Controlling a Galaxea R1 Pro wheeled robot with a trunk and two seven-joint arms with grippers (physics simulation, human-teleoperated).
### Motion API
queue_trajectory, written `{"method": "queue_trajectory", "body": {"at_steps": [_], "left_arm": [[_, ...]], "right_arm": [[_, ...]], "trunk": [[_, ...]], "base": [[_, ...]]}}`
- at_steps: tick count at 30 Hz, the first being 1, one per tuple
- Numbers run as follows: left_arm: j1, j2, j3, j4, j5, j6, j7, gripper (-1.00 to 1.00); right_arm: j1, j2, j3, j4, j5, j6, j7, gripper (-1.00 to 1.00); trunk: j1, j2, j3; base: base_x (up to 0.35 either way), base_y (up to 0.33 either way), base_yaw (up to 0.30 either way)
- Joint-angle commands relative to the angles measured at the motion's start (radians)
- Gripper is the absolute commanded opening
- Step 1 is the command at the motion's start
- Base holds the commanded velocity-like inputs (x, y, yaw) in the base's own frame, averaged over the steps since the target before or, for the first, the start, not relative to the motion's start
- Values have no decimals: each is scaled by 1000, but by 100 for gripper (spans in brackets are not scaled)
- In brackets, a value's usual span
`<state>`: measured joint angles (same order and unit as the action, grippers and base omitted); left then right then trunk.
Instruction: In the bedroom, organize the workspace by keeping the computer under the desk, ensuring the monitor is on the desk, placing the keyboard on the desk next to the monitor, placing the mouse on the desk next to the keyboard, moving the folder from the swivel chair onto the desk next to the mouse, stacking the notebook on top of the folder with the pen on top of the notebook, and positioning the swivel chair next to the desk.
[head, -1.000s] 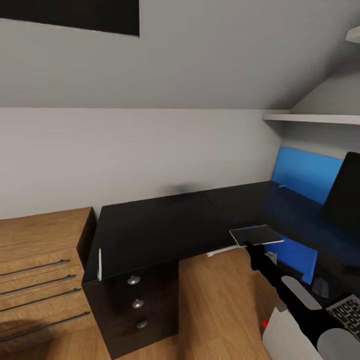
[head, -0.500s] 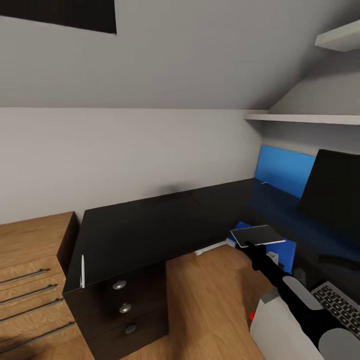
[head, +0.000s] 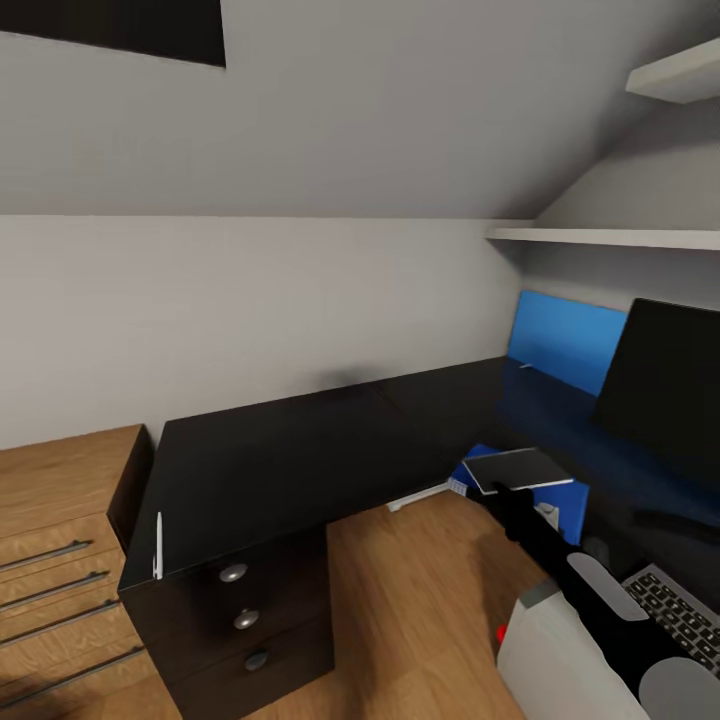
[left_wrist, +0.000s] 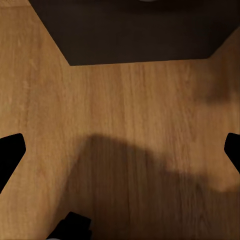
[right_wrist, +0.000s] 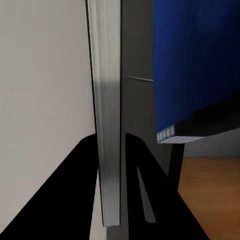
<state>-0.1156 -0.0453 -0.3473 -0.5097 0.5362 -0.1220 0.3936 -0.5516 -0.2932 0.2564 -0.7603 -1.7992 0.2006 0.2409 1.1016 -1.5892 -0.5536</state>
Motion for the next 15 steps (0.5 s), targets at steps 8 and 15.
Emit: {"method": "queue_trajectory", "body": {"at_steps": [8,15], "left_arm": [[-1,2,-7,3,11,-7,7,100],[-1,3,-7,3,11,-7,7,100]], "right_arm": [[-1,-1,4,3,-10,3,19,-100],[-1,0,6,3,-11,2,1,-100]], "trunk": [[0,-1,-1],[0,-1,-1]], "base": [[43,-101,0],[86,-8,0]]}}
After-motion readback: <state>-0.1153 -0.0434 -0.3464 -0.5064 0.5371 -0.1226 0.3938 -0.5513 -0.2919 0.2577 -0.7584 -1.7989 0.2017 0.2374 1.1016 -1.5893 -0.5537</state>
